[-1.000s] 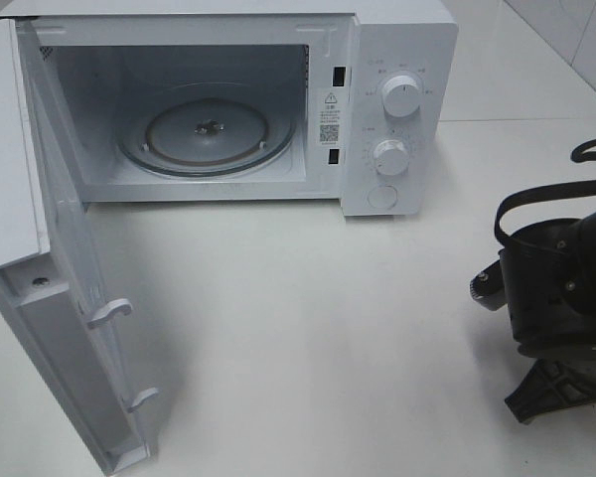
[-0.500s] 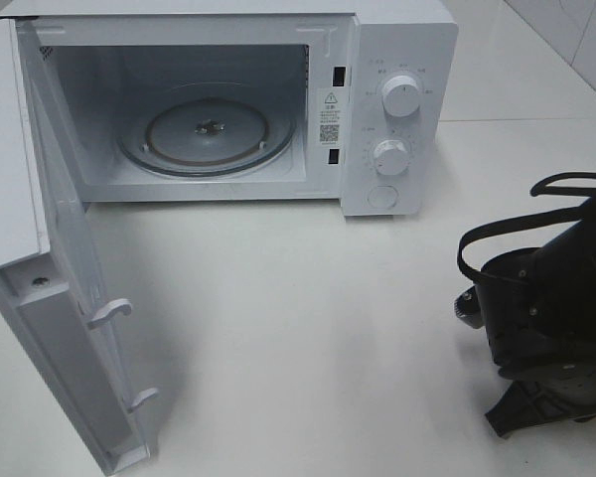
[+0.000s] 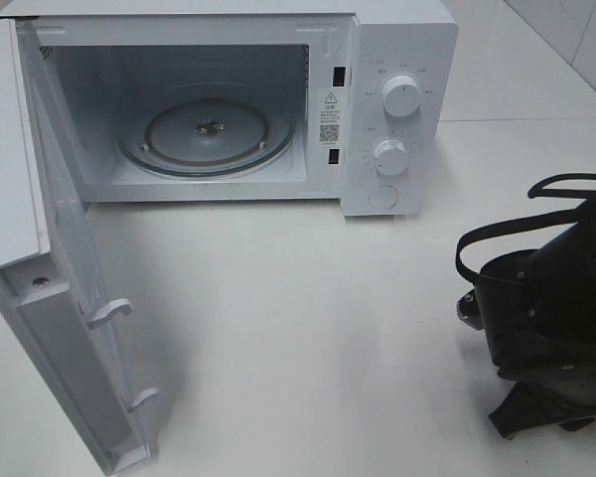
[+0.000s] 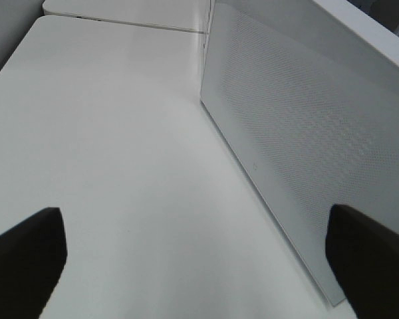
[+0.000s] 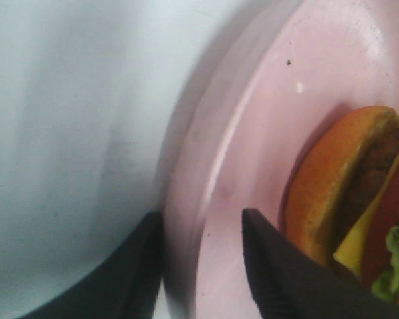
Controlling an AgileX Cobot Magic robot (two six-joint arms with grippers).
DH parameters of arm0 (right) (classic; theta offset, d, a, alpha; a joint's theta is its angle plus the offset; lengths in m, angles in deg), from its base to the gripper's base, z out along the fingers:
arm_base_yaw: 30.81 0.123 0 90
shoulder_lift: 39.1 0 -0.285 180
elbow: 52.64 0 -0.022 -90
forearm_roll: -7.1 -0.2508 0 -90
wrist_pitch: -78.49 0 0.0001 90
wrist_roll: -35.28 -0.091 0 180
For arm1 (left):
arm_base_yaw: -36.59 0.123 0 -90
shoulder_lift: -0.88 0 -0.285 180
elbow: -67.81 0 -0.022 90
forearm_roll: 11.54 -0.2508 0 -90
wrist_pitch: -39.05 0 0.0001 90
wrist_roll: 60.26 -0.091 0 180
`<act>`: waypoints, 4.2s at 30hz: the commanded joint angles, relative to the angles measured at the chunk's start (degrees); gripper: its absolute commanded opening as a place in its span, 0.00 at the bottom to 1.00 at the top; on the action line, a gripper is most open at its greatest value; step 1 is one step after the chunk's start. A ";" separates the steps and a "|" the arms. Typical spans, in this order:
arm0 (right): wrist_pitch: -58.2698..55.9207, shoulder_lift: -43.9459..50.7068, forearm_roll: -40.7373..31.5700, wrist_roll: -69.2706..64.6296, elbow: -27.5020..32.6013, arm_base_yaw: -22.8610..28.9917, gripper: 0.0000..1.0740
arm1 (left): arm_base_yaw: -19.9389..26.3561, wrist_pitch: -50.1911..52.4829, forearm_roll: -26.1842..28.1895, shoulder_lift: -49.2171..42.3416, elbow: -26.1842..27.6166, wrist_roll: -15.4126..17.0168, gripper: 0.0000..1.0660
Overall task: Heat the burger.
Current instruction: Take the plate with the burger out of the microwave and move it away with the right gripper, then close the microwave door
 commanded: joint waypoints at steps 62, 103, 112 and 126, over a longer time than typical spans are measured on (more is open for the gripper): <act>-11.52 76.83 -40.74 55.75 0.29 -0.23 0.69 | 0.00 0.46 0.23 -0.40 -0.23 0.00 0.92; -7.62 108.69 -44.63 62.68 4.58 -34.84 0.68 | 0.00 0.46 0.23 -0.40 -0.23 0.00 0.92; -7.56 108.63 -45.84 64.40 4.58 -36.33 0.68 | 0.00 0.46 0.23 -0.46 -0.23 0.00 0.92; -7.56 108.63 -45.84 64.29 4.58 -36.33 0.68 | 0.00 0.46 0.23 -0.46 -0.23 0.00 0.92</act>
